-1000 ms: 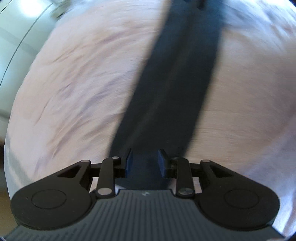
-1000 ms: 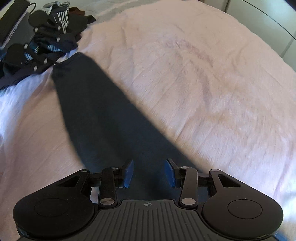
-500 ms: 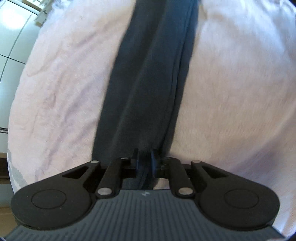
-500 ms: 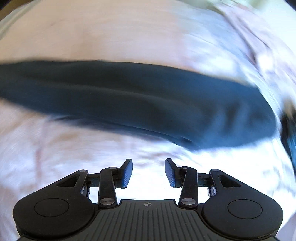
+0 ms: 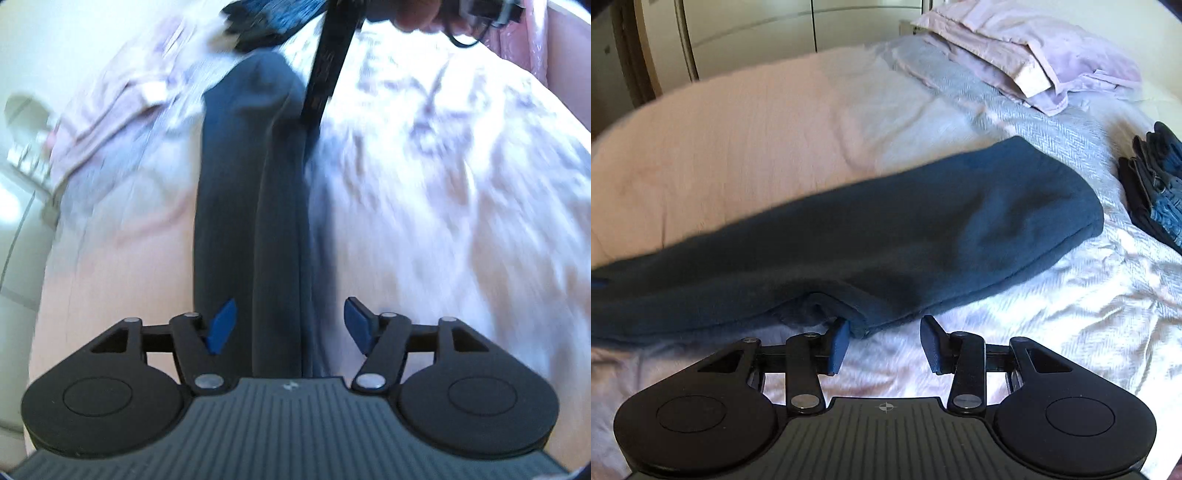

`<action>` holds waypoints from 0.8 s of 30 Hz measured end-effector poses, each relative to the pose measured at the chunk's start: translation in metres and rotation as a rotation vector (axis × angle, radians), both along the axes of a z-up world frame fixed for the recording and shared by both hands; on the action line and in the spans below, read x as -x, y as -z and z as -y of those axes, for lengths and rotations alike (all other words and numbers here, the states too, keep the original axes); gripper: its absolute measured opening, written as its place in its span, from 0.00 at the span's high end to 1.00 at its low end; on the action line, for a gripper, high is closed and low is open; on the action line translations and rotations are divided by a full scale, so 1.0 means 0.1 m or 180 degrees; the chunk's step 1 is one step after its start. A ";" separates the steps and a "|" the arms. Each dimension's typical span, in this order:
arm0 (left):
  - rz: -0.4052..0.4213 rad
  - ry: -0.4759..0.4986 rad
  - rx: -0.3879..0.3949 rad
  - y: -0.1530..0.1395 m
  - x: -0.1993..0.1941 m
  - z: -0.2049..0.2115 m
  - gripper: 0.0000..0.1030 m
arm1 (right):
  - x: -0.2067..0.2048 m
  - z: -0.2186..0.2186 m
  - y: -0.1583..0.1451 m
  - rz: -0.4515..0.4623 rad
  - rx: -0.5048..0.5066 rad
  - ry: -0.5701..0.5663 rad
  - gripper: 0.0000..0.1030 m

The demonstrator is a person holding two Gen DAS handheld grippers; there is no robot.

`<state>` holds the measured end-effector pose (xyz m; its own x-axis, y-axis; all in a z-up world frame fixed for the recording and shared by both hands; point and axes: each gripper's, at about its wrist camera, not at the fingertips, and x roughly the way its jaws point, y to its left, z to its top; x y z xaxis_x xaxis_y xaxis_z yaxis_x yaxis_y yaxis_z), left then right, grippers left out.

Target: Fold clothes

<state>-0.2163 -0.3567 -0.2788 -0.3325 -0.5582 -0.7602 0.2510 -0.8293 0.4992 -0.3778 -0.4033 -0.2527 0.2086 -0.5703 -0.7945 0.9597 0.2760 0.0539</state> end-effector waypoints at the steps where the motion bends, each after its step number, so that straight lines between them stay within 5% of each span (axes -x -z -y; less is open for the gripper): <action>1: 0.0036 0.0018 0.0013 0.06 0.13 0.10 0.41 | 0.01 0.03 -0.01 0.0042 -0.0014 -0.0023 0.59; 8: -0.0030 -0.0128 -0.0336 -0.03 0.44 0.63 0.56 | 0.11 0.08 -0.01 0.0220 -0.0067 -0.0104 0.56; 10: -0.0096 -0.0256 -0.0395 -0.12 0.39 0.76 0.66 | 0.16 0.07 -0.04 0.0278 -0.0032 -0.0011 0.43; 18: -0.0367 -0.0622 -0.0609 -0.29 0.16 1.23 0.66 | 0.07 -0.18 -0.08 0.0593 -0.0023 0.0425 0.25; 24: -0.0445 -0.0552 -0.0756 -0.30 0.08 1.36 0.66 | -0.17 -0.02 0.11 0.0893 -0.0061 0.0843 0.25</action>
<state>-0.2245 -0.4923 -0.2492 -0.3584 -0.4281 -0.8296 0.4512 -0.8574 0.2476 -0.3607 -0.4013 -0.2637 0.2669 -0.6192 -0.7384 0.9448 0.0170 0.3272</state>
